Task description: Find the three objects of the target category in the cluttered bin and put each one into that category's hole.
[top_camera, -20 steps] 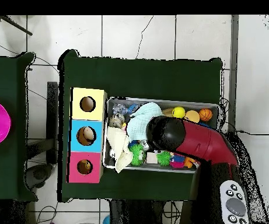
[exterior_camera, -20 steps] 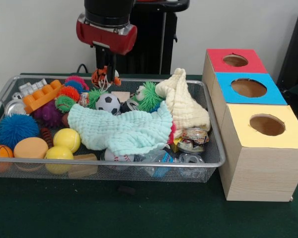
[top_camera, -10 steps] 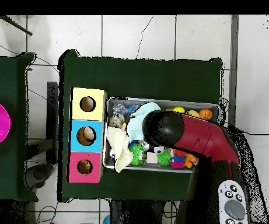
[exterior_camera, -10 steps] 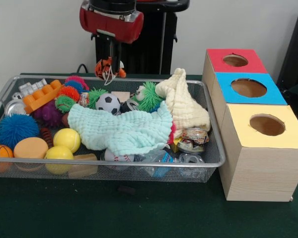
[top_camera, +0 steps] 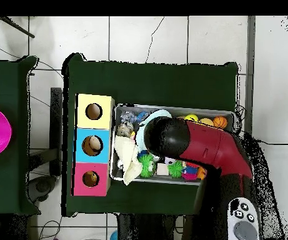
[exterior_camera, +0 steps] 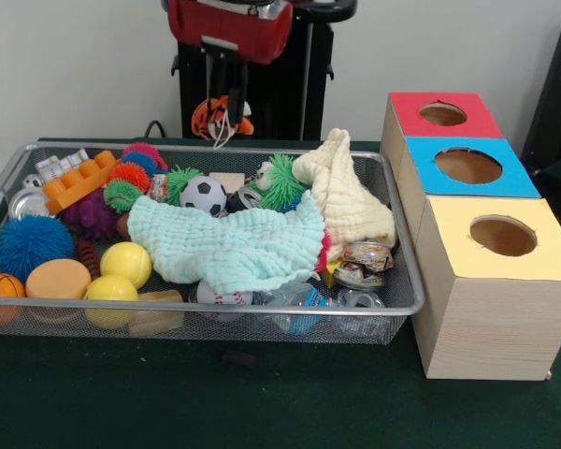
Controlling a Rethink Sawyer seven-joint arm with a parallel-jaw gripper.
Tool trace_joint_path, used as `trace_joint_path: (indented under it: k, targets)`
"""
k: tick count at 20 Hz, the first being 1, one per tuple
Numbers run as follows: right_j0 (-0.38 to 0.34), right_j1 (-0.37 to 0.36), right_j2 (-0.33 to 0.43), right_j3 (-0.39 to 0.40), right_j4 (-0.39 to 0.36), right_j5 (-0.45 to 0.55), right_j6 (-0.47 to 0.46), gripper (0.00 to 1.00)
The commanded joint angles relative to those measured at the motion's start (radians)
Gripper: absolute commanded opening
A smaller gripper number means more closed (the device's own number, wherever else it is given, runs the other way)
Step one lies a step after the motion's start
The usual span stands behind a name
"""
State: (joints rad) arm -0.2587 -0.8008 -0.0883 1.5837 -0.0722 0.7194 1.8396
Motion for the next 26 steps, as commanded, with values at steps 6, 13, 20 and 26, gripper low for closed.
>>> trace_joint_path:
  k: [6,13,20,26]
  targets:
    - [0.035,-0.145,0.078,0.221,0.007,0.005,0.006,0.0]
    - [0.031,-0.163,0.095,0.268,0.003,-0.016,-0.016,0.0]
    - [0.015,-0.163,0.117,0.301,-0.009,-0.052,-0.041,0.0]
    - [0.043,-0.186,0.119,0.316,-0.011,-0.041,-0.023,0.0]
